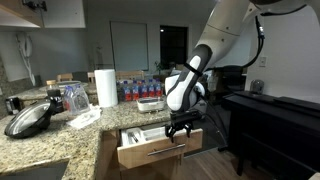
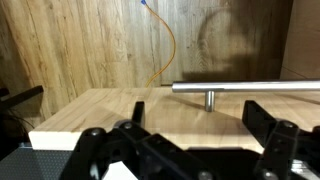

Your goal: Close the open drawer

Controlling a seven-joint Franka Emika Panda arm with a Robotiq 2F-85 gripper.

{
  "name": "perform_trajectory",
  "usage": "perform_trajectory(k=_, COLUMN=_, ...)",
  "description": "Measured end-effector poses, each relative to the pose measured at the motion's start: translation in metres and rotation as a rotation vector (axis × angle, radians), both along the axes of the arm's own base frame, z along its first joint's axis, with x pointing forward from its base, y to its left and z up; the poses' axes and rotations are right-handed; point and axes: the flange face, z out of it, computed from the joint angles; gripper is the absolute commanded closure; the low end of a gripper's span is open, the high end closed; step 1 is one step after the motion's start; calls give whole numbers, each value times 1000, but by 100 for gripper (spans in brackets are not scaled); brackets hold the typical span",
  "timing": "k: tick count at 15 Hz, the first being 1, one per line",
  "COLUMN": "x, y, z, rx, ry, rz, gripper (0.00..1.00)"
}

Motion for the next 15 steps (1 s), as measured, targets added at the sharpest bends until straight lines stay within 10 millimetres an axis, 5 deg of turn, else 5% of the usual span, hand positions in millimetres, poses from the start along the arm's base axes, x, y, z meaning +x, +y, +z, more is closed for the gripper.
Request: perform_trajectory(k=15, x=48, y=15, z=-5, rx=-1, ry=-58, rz=-25, gripper=0)
